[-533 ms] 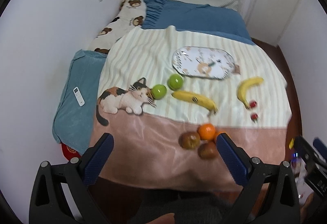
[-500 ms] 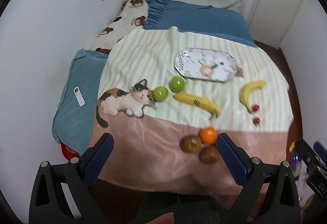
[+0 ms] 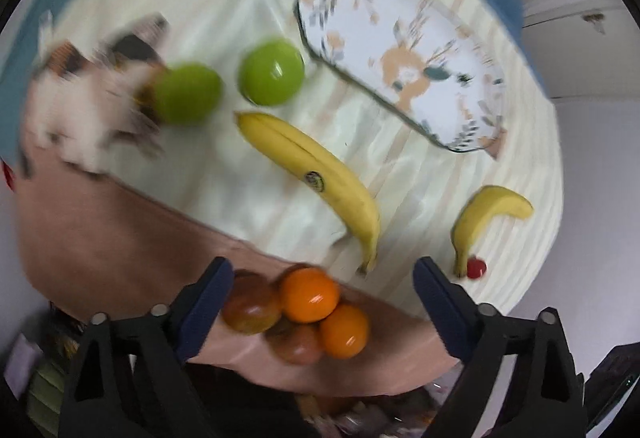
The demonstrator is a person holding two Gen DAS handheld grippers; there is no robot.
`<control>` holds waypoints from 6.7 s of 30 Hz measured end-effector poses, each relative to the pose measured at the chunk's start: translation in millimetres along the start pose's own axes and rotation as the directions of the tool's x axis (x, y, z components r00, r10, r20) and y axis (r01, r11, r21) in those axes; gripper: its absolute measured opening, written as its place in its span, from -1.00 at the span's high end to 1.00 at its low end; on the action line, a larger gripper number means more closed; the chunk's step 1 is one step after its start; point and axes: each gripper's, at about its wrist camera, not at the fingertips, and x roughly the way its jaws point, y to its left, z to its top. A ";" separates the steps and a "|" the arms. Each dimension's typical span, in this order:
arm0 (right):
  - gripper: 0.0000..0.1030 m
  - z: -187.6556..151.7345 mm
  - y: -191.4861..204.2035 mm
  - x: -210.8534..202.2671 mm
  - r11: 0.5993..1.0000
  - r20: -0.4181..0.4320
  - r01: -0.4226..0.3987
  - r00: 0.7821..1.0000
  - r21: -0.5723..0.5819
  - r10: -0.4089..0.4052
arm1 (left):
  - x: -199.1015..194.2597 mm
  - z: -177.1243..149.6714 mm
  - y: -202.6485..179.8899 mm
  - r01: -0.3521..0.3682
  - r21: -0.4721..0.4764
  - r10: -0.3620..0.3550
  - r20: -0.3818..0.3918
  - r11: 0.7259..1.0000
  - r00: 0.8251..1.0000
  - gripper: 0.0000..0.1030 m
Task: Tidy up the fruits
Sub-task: 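Reach down and grasp a banana with each gripper, then carry both bananas onto the floral plate and open both grippers, then lift both tools away from the plate toward the fruit pile, then grasp the brown apple with the left gripper while the right grasps an orange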
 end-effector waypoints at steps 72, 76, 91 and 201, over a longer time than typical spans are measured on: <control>0.31 13.4 64.9 112.0 0.989 -0.233 -0.127 0.967 -0.078 0.105 | -1.3 -100.9 -244.8 -0.029 0.449 -0.004 0.074 0.893 0.997 0.29; 0.31 35.0 75.3 98.4 0.981 -0.207 -0.167 0.968 -0.100 0.144 | -39.1 -56.6 -212.2 0.044 0.429 -0.085 0.075 0.902 0.994 0.29; 0.31 144.9 116.3 166.8 0.960 -0.285 -0.221 0.944 -0.173 0.166 | -1.5 110.1 -221.0 0.104 0.267 -0.080 -0.100 0.958 0.992 0.28; -0.62 -113.3 16.1 127.0 0.997 -0.537 -0.075 0.841 0.010 0.068 | 94.3 -153.9 -45.1 -0.232 0.572 0.306 -0.036 0.787 0.951 -0.56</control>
